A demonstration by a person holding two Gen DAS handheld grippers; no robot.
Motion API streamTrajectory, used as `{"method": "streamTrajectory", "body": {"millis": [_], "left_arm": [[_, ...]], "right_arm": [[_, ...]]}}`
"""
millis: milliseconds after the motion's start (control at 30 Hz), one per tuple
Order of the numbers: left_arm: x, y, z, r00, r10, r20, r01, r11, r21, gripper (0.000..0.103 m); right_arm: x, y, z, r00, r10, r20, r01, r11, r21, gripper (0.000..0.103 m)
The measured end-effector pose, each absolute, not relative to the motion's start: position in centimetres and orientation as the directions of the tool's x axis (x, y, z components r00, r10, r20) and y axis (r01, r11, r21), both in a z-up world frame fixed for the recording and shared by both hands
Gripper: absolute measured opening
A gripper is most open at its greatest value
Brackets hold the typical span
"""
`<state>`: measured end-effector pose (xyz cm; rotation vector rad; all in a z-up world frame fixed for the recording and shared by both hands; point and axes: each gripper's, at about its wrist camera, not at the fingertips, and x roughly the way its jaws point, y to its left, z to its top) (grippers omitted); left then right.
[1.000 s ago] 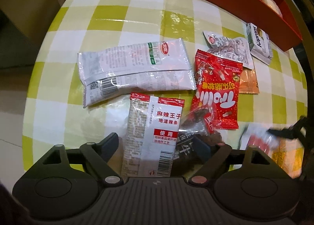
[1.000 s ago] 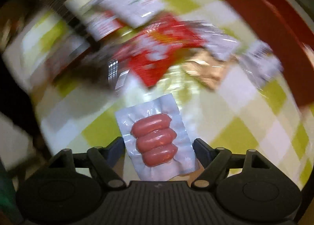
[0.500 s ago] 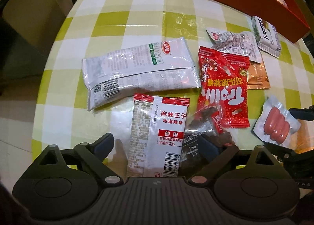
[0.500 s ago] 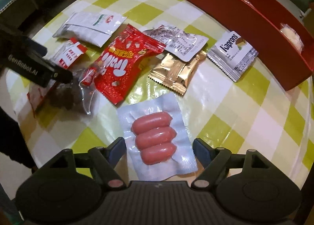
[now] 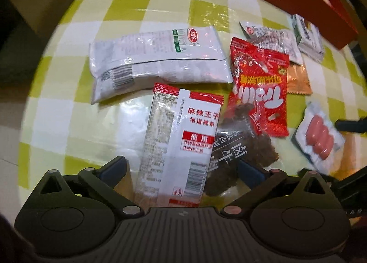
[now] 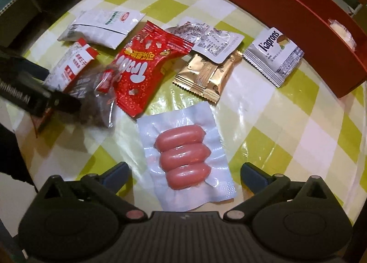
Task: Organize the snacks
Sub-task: 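Open the right tool over the sausage pack while the left tool grips the spicy strip packet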
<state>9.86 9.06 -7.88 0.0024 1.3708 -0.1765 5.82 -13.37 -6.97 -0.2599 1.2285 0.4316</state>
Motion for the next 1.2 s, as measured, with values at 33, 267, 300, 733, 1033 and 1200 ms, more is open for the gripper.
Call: {"method": "streamTrajectory", "body": {"millis": [33,267,300,733,1033,1200], "left_arm": [[10.1,9.2,-7.9,0.19,-0.125,-0.974,0.126,0.987,-0.102,0.103],[9.2,9.0,-8.1,0.195,-0.063,-0.979,0.195,0.981,-0.024,0.103],[9.2,9.2,-7.9,0.196,-0.07,-0.978,0.189,0.981,-0.033,0.099],[9.9,8.5,-6.0,0.224,-0.056,-0.973,0.129,0.991,-0.028,0.063],[10.8,8.4,-7.4,0.216,-0.012,-0.976,0.064,0.998,0.002,0.09],[10.0,8.6,-6.4,0.25,-0.013,-0.968,0.063,0.998,0.003,0.058]], "right_arm": [[5.7,-13.4,-7.0,0.271,0.179,-0.946,-0.46,0.887,0.037,0.103],[5.4,-14.0,-6.3,0.296,0.152,-0.943,-0.445,0.896,0.004,0.09],[5.3,-14.3,-6.0,0.296,0.158,-0.942,-0.436,0.9,0.014,0.083],[4.2,-15.1,-4.3,0.308,0.185,-0.933,-0.384,0.922,0.056,0.076],[3.7,-15.0,-2.2,0.342,0.211,-0.916,-0.375,0.924,0.073,0.077],[3.9,-15.0,-2.3,0.335,0.212,-0.918,-0.376,0.923,0.076,0.077]]}}
